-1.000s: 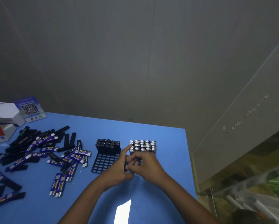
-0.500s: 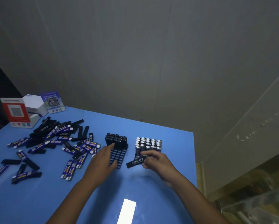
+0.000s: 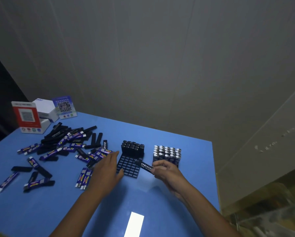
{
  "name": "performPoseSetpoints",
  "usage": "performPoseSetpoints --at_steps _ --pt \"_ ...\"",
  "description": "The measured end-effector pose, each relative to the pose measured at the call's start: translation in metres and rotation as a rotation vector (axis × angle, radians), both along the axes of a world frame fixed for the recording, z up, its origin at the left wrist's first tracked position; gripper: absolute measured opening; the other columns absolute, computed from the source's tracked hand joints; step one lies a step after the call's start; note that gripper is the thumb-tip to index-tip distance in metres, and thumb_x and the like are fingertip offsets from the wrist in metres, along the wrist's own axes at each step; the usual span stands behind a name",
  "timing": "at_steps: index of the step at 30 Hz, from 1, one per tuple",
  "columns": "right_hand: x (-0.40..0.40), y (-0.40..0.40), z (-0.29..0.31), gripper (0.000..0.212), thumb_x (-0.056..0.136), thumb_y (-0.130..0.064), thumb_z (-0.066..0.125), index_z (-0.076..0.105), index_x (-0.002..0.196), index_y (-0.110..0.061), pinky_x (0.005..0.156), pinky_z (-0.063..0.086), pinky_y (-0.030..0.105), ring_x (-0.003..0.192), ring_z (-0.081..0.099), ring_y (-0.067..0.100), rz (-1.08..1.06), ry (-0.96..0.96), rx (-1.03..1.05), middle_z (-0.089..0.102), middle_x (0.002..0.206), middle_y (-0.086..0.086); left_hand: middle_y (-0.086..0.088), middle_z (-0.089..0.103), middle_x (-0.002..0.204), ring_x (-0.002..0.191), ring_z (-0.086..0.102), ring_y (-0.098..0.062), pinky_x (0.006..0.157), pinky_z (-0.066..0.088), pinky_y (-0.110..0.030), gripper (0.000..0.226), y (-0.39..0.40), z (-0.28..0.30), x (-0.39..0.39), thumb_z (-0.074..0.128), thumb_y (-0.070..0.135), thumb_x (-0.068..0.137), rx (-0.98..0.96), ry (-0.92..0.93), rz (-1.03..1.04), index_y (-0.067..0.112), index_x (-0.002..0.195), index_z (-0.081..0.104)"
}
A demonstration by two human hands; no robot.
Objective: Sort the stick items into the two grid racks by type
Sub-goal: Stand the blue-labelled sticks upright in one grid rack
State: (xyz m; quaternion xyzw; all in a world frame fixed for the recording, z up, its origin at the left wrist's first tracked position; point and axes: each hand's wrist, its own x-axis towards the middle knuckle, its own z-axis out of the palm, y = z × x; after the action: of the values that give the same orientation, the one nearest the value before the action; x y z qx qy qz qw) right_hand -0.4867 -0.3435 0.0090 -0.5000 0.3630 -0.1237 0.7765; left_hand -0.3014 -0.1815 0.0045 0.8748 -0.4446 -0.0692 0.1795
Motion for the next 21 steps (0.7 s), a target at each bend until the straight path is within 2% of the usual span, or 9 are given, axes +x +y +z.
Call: performPoseSetpoints --at_steps 4,7,9,11,14,17,21 --pt "0.017 0.014 0.006 0.041 0.086 0.006 0.069 0.059 0.121 -0.011 0.076 0.052 0.020 0.085 0.068 0.014 0.037 0.049 -0.142 0.072 0.089 0.005 -0.007 0.034 0.154 0.143 0.031 -0.024 0.120 0.024 -0.039 0.074 0.003 -0.001 0.027 0.061 0.038 0.091 0.026 -0.084 -0.043 0.008 0.151 0.029" --pt "0.036 0.027 0.008 0.059 0.086 0.002 0.069 0.049 0.134 -0.026 0.082 0.055 0.023 0.084 0.067 0.012 0.078 0.086 -0.321 0.063 0.095 0.005 -0.005 0.024 0.159 0.148 0.020 -0.020 0.122 0.014 -0.035 0.074 0.009 0.000 0.051 0.054 0.039 0.095 0.028 -0.084 -0.086 0.009 0.153 0.021" --pt "0.050 0.035 0.009 0.067 0.087 -0.001 0.070 0.044 0.138 -0.036 0.085 0.054 0.025 0.080 0.062 0.010 0.104 0.097 -0.488 0.057 0.094 0.002 -0.006 0.025 0.159 0.148 0.020 -0.020 0.121 0.013 -0.034 0.072 0.013 -0.001 0.067 0.053 0.037 0.095 0.024 -0.077 -0.098 0.010 0.153 0.021" --pt "0.062 0.042 0.010 0.071 0.086 -0.001 0.069 0.044 0.138 -0.044 0.081 0.053 0.026 0.076 0.058 0.010 0.113 0.112 -0.629 0.054 0.090 0.000 -0.006 0.026 0.158 0.147 0.021 -0.021 0.121 0.014 -0.035 0.072 0.017 0.000 0.081 0.053 0.037 0.094 0.028 -0.068 -0.114 0.010 0.153 0.022" --pt "0.074 0.048 0.010 0.064 0.084 -0.003 0.070 0.051 0.128 -0.045 0.073 0.051 0.022 0.071 0.056 0.010 0.063 0.144 -0.717 0.056 0.087 0.006 -0.005 0.029 0.156 0.145 0.025 -0.021 0.120 0.017 -0.033 0.071 0.019 0.001 0.098 0.053 0.039 0.094 0.025 -0.078 -0.143 0.010 0.152 0.023" --pt "0.080 0.048 0.007 0.045 0.087 -0.007 0.071 0.056 0.115 -0.039 0.067 0.050 0.018 0.069 0.059 0.009 -0.029 0.189 -0.749 0.062 0.088 0.009 -0.003 0.029 0.155 0.143 0.027 -0.020 0.119 0.017 -0.031 0.071 0.020 0.001 0.106 0.054 0.038 0.094 0.015 -0.073 -0.179 0.012 0.152 0.023" --pt "0.082 0.041 0.003 0.030 0.088 -0.007 0.072 0.061 0.100 -0.032 0.074 0.051 0.018 0.077 0.066 0.006 -0.122 0.228 -0.814 0.070 0.081 -0.003 -0.003 0.028 0.156 0.144 0.026 -0.019 0.120 0.016 -0.031 0.071 0.014 -0.002 0.112 0.055 0.036 0.094 0.016 -0.051 -0.211 0.011 0.152 0.023"
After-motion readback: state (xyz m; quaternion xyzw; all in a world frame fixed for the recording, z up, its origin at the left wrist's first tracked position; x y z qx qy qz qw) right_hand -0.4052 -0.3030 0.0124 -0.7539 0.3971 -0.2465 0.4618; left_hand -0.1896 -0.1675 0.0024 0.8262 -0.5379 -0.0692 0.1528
